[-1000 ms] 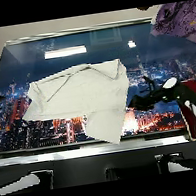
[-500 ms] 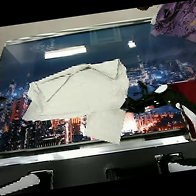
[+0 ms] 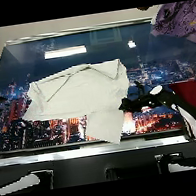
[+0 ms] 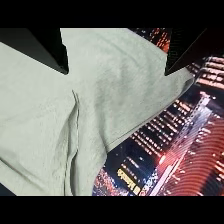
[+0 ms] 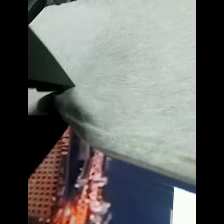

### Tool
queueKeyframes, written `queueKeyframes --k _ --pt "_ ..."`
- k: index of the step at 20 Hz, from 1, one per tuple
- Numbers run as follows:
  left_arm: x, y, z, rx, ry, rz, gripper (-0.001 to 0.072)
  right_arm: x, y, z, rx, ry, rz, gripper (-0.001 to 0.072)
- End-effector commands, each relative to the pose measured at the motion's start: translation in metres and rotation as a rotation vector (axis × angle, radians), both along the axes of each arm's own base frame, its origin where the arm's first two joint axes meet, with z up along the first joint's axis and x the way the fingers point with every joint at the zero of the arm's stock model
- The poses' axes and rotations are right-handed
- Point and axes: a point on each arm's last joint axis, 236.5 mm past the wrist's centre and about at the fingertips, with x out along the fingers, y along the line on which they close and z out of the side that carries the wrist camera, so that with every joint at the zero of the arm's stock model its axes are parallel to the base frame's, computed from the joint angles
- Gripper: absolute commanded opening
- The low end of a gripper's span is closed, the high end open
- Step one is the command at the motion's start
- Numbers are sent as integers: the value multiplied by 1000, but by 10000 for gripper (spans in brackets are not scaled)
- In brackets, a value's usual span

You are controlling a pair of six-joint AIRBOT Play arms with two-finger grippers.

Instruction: Fold the clothes and pants, and hang the long-sleeved shirts on hangers.

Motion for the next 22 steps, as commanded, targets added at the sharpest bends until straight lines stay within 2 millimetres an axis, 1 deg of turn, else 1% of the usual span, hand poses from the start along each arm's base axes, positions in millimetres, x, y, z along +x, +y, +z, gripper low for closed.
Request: queueKeyframes --k 1,3,6,7,9,12,14,17,18,19,22 --pt "-13 9 -6 22 42 -4 714 -4 2 -6 -44 15 0 28" --pt "-26 22 -15 31 66 8 714 -2 0 -4 -51 5 -4 27" --pt "-48 35 -42 24 86 26 714 -1 1 4 -47 -8 -7 26" --pt "-51 36 -52 17 75 37 714 -1 0 7 -49 -12 -9 26" --pt "-52 32 -69 12 50 32 714 -2 0 12 -50 -17 -3 27" --pt "-57 28 -100 15 73 40 714 -10 2 17 -40 5 14 27" --pt "-52 23 -115 -20 65 16 713 -17 3 17 -34 26 34 27" --pt "-42 13 -127 -79 29 -15 709 -20 4 18 -32 35 42 27" --pt "-40 10 -129 -93 16 -28 681 -20 4 18 -32 36 42 27" --pt "-38 7 -131 -104 7 -41 624 -20 4 18 -32 36 42 27" --pt "-33 0 -136 -100 3 -70 624 -21 4 18 -31 40 42 27"
